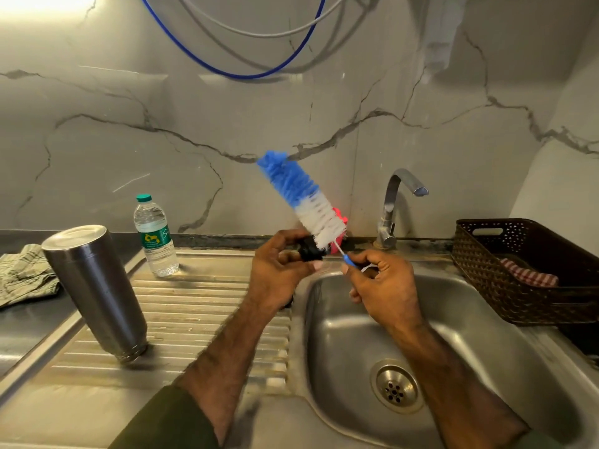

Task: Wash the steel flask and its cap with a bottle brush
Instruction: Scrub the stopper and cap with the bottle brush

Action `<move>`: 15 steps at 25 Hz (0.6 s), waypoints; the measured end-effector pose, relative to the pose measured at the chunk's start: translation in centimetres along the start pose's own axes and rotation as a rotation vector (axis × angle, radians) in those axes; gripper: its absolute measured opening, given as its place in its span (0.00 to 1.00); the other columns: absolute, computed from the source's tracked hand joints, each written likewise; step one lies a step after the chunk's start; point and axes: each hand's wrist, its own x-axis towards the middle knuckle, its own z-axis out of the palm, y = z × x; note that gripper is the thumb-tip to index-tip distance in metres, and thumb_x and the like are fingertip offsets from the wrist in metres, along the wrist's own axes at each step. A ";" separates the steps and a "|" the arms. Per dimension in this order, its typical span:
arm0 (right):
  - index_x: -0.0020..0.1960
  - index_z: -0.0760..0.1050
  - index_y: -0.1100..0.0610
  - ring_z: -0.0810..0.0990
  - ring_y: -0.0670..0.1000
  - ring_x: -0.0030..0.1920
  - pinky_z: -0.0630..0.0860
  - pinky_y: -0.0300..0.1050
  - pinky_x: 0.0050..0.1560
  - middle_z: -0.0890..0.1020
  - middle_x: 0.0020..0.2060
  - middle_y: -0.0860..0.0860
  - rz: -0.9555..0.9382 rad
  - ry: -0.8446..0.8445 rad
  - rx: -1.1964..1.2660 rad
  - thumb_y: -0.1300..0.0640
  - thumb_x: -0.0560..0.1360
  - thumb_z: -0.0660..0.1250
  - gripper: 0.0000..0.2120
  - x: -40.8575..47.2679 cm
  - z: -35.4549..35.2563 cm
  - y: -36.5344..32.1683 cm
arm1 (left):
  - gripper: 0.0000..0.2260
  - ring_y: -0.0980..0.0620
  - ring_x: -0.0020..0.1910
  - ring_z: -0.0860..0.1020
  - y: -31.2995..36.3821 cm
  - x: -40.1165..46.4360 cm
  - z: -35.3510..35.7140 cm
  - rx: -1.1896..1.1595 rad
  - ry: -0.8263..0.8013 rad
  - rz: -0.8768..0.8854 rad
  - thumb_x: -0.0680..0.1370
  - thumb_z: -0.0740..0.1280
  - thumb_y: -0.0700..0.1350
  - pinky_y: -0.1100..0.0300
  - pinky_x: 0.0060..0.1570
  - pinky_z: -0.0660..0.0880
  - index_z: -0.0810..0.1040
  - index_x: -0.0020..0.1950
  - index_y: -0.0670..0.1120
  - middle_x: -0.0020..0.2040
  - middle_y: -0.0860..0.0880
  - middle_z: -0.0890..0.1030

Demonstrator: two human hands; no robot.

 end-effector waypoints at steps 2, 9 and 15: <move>0.47 0.84 0.49 0.85 0.52 0.31 0.83 0.45 0.30 0.85 0.38 0.48 -0.014 0.002 -0.009 0.59 0.75 0.77 0.06 0.0 0.1 -0.6 | 0.26 0.48 0.51 0.87 -0.1 -0.6 0.9 0.088 -0.089 0.053 0.68 0.84 0.34 0.53 0.52 0.85 0.82 0.62 0.49 0.55 0.50 0.88; 0.42 0.83 0.47 0.83 0.52 0.29 0.82 0.42 0.28 0.85 0.34 0.48 0.046 -0.153 -0.083 0.64 0.74 0.77 0.12 -1.1 -1.2 -0.6 | 0.23 0.45 0.48 0.87 0.5 2.2 -2.3 0.035 0.332 0.018 0.69 0.84 0.37 0.45 0.54 0.85 0.83 0.60 0.49 0.54 0.51 0.88; 0.44 0.84 0.49 0.82 0.48 0.27 0.78 0.38 0.27 0.85 0.33 0.43 0.020 -0.071 -0.062 0.60 0.75 0.77 0.07 -0.6 -0.6 -1.1 | 0.25 0.51 0.49 0.87 0.9 0.2 0.0 0.063 0.095 0.070 0.68 0.83 0.32 0.55 0.50 0.85 0.82 0.61 0.48 0.56 0.46 0.87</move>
